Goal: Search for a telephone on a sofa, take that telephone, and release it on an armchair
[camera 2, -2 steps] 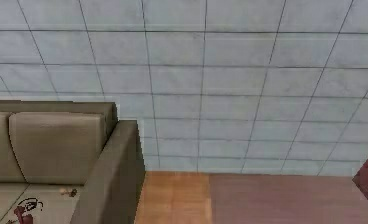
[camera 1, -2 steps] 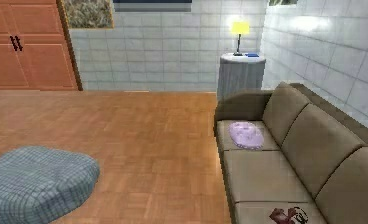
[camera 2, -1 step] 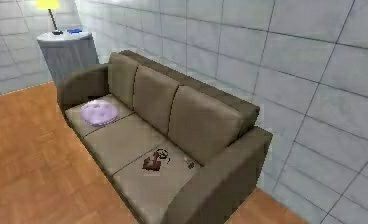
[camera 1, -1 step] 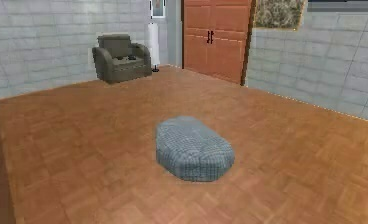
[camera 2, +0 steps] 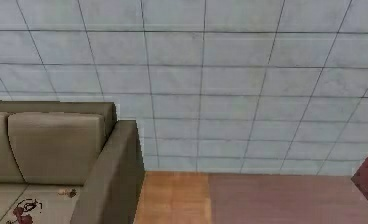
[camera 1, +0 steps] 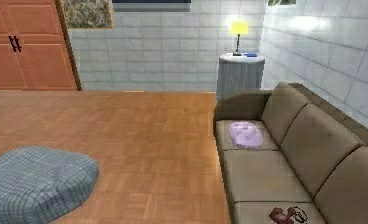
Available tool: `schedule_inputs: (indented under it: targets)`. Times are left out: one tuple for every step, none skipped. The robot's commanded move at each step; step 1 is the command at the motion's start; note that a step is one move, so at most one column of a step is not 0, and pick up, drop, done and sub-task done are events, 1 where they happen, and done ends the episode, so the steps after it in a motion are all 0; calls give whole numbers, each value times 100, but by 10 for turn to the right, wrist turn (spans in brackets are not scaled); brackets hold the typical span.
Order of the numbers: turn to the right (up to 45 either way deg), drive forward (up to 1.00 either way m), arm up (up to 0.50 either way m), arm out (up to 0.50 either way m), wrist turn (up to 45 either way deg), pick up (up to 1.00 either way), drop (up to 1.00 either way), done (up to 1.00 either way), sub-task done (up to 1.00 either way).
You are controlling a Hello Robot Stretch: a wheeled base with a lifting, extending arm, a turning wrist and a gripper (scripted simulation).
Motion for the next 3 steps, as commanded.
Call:
schedule_inputs:
  targets:
    - [0, 65, 0, 0, 0, 0, 0, 0, 0]
    - [-150, 0, 0, 0, 0, 0, 0, 0, 0]
    - [0, 0, 44, 0, 0, 0, 0, 0, 0]
